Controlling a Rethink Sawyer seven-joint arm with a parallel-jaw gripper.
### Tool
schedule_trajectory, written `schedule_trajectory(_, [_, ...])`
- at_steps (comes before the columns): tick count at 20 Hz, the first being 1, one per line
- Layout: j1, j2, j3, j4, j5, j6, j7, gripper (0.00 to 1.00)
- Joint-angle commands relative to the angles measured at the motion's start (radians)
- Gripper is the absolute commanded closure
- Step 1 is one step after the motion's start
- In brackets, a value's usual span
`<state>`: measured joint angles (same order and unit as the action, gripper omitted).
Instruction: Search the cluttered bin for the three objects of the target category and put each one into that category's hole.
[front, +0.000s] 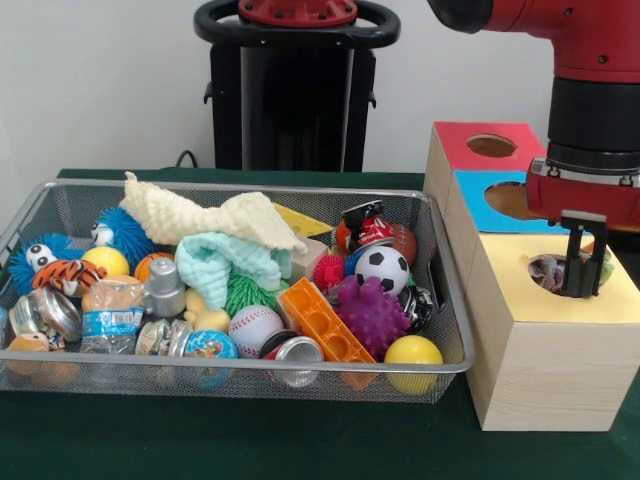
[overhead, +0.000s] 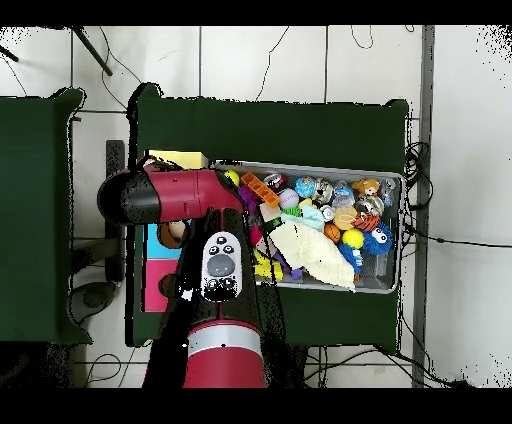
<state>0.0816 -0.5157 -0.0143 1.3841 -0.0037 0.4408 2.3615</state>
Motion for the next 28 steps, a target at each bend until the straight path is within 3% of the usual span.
schedule_trajectory(1, [-0.044,0.080,0.078,0.067,-0.089,0.085,-0.098,1.00])
schedule_trajectory(5, [-0.044,0.080,0.059,0.071,-0.111,0.106,-0.106,1.00])
schedule_trajectory(10, [-0.072,0.066,0.086,0.103,-0.122,0.135,-0.150,1.00])
schedule_trajectory(20, [-0.095,0.063,0.145,0.176,-0.103,0.185,-0.143,1.00])
schedule_trajectory(28, [-0.091,0.046,0.161,0.271,-0.128,0.117,-0.125,1.00])
